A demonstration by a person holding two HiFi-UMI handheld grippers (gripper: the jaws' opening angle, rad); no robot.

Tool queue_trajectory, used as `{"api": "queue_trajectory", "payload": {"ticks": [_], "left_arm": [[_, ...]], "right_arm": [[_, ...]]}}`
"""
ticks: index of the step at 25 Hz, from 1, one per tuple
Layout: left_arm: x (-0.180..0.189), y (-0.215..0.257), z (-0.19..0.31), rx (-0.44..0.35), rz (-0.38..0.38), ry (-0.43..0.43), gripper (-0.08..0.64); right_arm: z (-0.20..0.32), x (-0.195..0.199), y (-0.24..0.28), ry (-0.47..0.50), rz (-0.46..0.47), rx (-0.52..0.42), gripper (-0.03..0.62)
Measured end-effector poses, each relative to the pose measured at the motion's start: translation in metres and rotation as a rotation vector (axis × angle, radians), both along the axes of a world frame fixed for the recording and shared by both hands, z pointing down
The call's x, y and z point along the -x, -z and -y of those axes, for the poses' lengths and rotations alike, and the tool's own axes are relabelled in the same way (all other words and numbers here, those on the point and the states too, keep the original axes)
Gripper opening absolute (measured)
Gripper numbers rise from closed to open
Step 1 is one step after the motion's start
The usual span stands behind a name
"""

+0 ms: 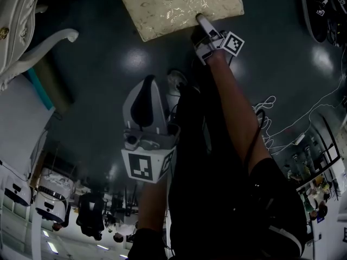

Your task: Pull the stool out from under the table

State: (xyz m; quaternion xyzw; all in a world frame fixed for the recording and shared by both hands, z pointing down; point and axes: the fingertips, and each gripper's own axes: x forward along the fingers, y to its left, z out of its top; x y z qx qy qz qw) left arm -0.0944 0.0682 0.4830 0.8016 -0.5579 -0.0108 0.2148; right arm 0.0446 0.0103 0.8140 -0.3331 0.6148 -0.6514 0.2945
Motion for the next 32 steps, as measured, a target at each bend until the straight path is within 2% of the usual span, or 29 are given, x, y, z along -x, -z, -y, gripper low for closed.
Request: {"api": "queue_trajectory", "payload": {"ticks": [15,32], "left_arm": [[-0.014,0.002,0.000,-0.002,0.001,-0.022,0.009],[-0.028,0.008,-0.018,-0.020,-0.009,-0.055,0.008]], "right_arm": [[-0.035,-0.003,0.003,0.159,0.010,-0.009,0.491],[-0.080,-0.007,0.003,0.244,0.003,-0.018,0.489]]}}
